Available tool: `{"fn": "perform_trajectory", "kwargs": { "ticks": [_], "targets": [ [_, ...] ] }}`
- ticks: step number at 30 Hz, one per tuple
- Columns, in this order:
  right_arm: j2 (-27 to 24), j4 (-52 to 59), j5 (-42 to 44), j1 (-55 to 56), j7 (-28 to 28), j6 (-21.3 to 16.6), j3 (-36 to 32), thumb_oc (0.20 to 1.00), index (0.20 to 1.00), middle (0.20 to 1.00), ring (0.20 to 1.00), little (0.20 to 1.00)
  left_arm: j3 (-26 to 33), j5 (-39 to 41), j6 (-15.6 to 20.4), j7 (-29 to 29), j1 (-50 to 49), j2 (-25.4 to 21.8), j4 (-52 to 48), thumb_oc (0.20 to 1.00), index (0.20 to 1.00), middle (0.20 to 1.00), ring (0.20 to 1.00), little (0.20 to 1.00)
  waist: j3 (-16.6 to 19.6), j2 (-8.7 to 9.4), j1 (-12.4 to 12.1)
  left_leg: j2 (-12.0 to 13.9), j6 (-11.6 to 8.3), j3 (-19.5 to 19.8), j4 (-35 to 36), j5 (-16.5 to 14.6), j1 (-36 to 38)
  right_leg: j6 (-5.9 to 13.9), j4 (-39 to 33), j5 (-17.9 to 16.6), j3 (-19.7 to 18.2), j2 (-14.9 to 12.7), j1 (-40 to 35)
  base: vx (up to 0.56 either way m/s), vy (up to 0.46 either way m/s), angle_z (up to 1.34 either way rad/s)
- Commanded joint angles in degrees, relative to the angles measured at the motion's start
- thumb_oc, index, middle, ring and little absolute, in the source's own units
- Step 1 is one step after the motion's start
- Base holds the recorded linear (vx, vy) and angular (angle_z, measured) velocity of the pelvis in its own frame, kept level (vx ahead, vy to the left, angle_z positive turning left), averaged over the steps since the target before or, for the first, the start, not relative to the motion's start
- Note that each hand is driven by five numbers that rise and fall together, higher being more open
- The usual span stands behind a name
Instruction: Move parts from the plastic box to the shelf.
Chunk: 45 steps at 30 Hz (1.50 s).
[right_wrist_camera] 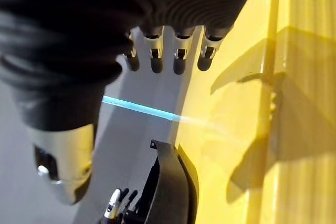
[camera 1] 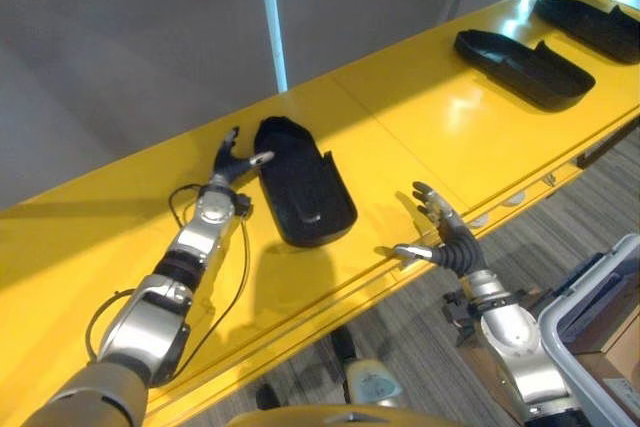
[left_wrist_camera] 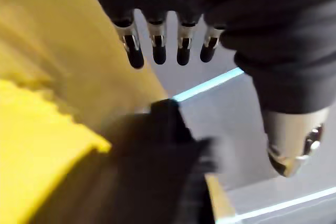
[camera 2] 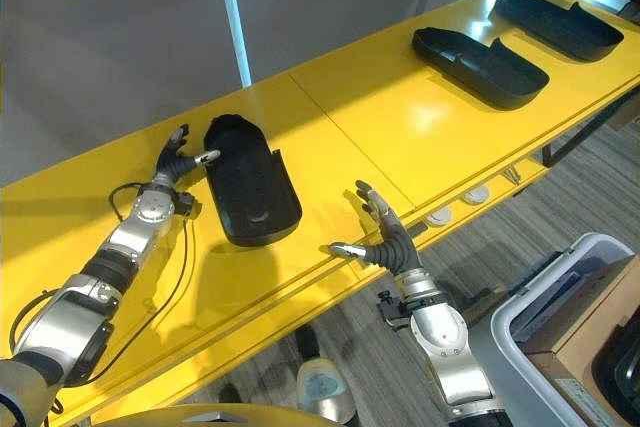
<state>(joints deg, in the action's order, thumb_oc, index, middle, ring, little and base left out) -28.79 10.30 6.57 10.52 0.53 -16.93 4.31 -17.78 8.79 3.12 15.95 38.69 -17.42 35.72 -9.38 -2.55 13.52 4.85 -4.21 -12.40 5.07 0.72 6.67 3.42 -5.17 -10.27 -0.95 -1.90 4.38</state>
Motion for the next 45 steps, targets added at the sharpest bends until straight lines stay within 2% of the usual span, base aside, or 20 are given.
{"fn": "perform_trajectory", "kwargs": {
  "ticks": [1, 6, 10, 14, 18, 20, 21, 24, 28, 36, 39, 42, 43, 44, 45],
  "targets": [
    [-0.46, 2.44, -0.34, -0.92, -1.19, -1.45, -0.83, 1.0, 1.0, 1.0, 1.0, 1.0, 1.75, 0.14, 3.52, 1.97, 5.68, -2.88, 2.52, 1.0, 1.0, 1.0, 1.0, 1.0, 3.29, 1.25, -0.52, 2.06, -0.14, 2.51, -0.07, -5.35, 2.43, 3.9, 0.17, 9.13, 1.42, -2.7, -4.86, 0.0, 0.0, 0.0],
    [-1.12, 2.26, -0.81, -2.22, -1.28, -1.72, -1.86, 1.0, 1.0, 1.0, 1.0, 1.0, 4.92, -5.72, 4.15, 5.97, 4.28, -8.12, -6.82, 1.0, 1.0, 1.0, 1.0, 1.0, 4.67, 1.55, -2.05, 2.1, -0.12, 3.41, -0.07, -5.47, 2.77, 3.83, 0.17, 9.5, 2.35, -2.95, -5.97, -0.01, 0.001, 0.02],
    [-1.2, 2.44, -1.19, -3.26, -1.1, -2.31, -3.18, 1.0, 1.0, 1.0, 1.0, 1.0, 9.57, -12.11, 5.9, 7.72, -2.88, -10.67, -19.24, 1.0, 1.0, 1.0, 1.0, 1.0, 5.47, 2.04, -3.43, 2.13, -0.09, 4.16, -0.07, -5.63, 3.05, 3.59, 0.17, 9.91, 3.21, -3.05, -6.82, -0.01, 0.004, 0.14],
    [-1.22, 3.31, -0.48, -4.04, 0.14, -3.46, -5.42, 1.0, 1.0, 1.0, 1.0, 1.0, 16.03, -16.0, 11.48, 6.5, -15.48, -11.09, -32.78, 1.0, 1.0, 1.0, 1.0, 1.0, 6.09, 3.17, -4.93, 2.11, -0.02, 4.61, -0.07, -5.4, 3.15, 3.24, 0.29, 9.81, 3.57, -3.2, -7.24, -0.02, -0.006, 0.07],
    [-0.77, 2.98, 0.3, -3.22, 0.39, -4.46, -9.08, 1.0, 1.0, 1.0, 1.0, 1.0, 20.34, -14.64, 16.97, 2.65, -31.03, -8.69, -44.48, 1.0, 1.0, 1.0, 1.0, 1.0, 6.35, 4.22, -6.76, 2.03, 0.36, 5.33, -0.24, -5.86, 3.24, 3.17, 0.49, 9.97, 4.02, -3.45, -7.76, 0.03, 0.006, 0.06],
    [-0.81, 2.99, 0.29, -3.08, 0.4, -4.46, -8.95, 1.0, 1.0, 1.0, 1.0, 1.0, 20.48, -14.56, 16.87, 2.5, -31.44, -8.65, -44.78, 1.0, 1.0, 1.0, 1.0, 1.0, 6.53, 4.04, -6.68, 2.17, 0.35, 5.36, -0.2, -6.48, 3.62, 3.28, 0.42, 10.48, 4.02, -3.32, -8.14, 0.0, 0.004, 0.03],
    [-0.42, 2.73, 0.48, -3.3, -0.12, -4.88, -10.4, 1.0, 1.0, 1.0, 1.0, 1.0, 21.73, -13.78, 18.39, 1.19, -37.24, -7.91, -46.54, 1.0, 1.0, 1.0, 1.0, 1.0, 6.22, 4.62, -7.9, 1.91, 0.52, 5.74, -0.35, -6.08, 3.19, 3.19, 0.48, 10.06, 4.35, -3.54, -8.07, 0.01, 0.004, 0.09],
    [-0.49, 2.66, 0.3, -2.74, -0.26, -5.03, -11.71, 1.0, 1.0, 1.0, 1.0, 1.0, 23.16, -10.84, 19.34, -1.96, -44.7, -7.99, -48.0, 1.0, 1.0, 1.0, 1.0, 1.0, 5.84, 5.16, -9.44, 1.87, 0.71, 6.66, -0.49, -6.56, 3.06, 3.28, 0.43, 10.59, 5.05, -3.59, -8.71, 0.01, 0.005, 0.12],
    [-0.63, 2.9, -0.41, -2.2, -0.51, -5.08, -12.17, 1.0, 1.0, 1.0, 1.0, 1.0, 24.13, -8.8, 19.7, -2.62, -46.35, -7.94, -47.71, 1.0, 1.0, 1.0, 1.0, 1.0, 5.46, 5.65, -10.11, 1.82, 0.76, 7.5, -0.63, -6.54, 2.52, 3.26, 0.42, 10.69, 5.62, -3.76, -8.8, -0.01, 0.011, 0.17],
    [-1.3, 4.44, -1.16, 0.37, 1.16, -5.02, -13.07, 1.0, 1.0, 1.0, 1.0, 1.0, 24.21, -9.24, 20.24, -2.3, -44.44, -8.41, -48.33, 1.0, 1.0, 1.0, 1.0, 1.0, 4.76, 6.2, -9.4, 1.04, 1.28, 7.22, -0.29, -6.61, 2.1, 3.91, 0.39, 9.94, 5.39, -4.58, -7.96, -0.01, 0.026, 0.07],
    [-3.55, 7.04, -4.03, 4.56, 3.57, -4.96, -16.05, 1.0, 1.0, 1.0, 1.0, 1.0, 25.19, -9.99, 20.31, -3.32, -45.53, -8.58, -48.53, 1.0, 1.0, 1.0, 1.0, 1.0, 4.72, 6.35, -8.59, 0.68, 1.48, 6.67, -0.19, -6.84, 2.11, 4.18, 0.32, 9.66, 4.79, -4.75, -7.55, -0.02, 0.037, -0.05],
    [-5.01, 9.2, -2.81, 8.26, 5.78, -4.87, -18.96, 1.0, 1.0, 1.0, 1.0, 1.0, 25.88, -9.99, 20.38, -4.19, -46.79, -8.36, -49.24, 1.0, 1.0, 1.0, 1.0, 1.0, 4.42, 6.45, -7.55, 0.4, 1.72, 5.89, -0.14, -7.11, 2.29, 4.58, 0.25, 9.25, 3.89, -4.93, -7.03, -0.01, 0.04, -0.1],
    [-5.27, 9.53, -1.47, 9.02, 6.63, -4.83, -19.43, 0.548, 0.548, 0.548, 0.548, 0.548, 26.0, -9.81, 20.26, -4.31, -46.86, -8.26, -49.21, 1.0, 1.0, 1.0, 1.0, 1.0, 4.17, 6.5, -7.09, 0.26, 1.81, 5.49, -0.16, -7.13, 2.22, 4.75, 0.25, 8.99, 3.41, -5.02, -6.64, -0.05, 0.04, -0.24],
    [-5.19, 10.11, 0.18, 9.81, 7.84, -4.58, -19.88, 0.2, 0.2, 0.2, 0.2, 0.2, 26.21, -9.86, 20.13, -4.49, -46.79, -8.28, -49.15, 1.0, 1.0, 1.0, 1.0, 1.0, 4.05, 6.48, -6.88, 0.17, 1.9, 5.06, -0.15, -7.15, 2.16, 4.91, 0.24, 8.78, 2.91, -5.09, -6.22, -0.05, 0.048, -0.24],
    [-5.12, 10.4, 2.02, 10.36, 9.13, -4.53, -19.39, 0.2, 0.2, 0.2, 0.2, 0.2, 26.15, -9.78, 20.05, -4.59, -46.67, -8.31, -49.02, 1.0, 1.0, 1.0, 1.0, 1.0, 3.83, 6.5, -6.54, 0.1, 1.96, 4.75, -0.16, -7.17, 2.12, 5.0, 0.24, 8.61, 2.6, -5.14, -5.93, -0.04, 0.031, -0.25]
  ]
}}
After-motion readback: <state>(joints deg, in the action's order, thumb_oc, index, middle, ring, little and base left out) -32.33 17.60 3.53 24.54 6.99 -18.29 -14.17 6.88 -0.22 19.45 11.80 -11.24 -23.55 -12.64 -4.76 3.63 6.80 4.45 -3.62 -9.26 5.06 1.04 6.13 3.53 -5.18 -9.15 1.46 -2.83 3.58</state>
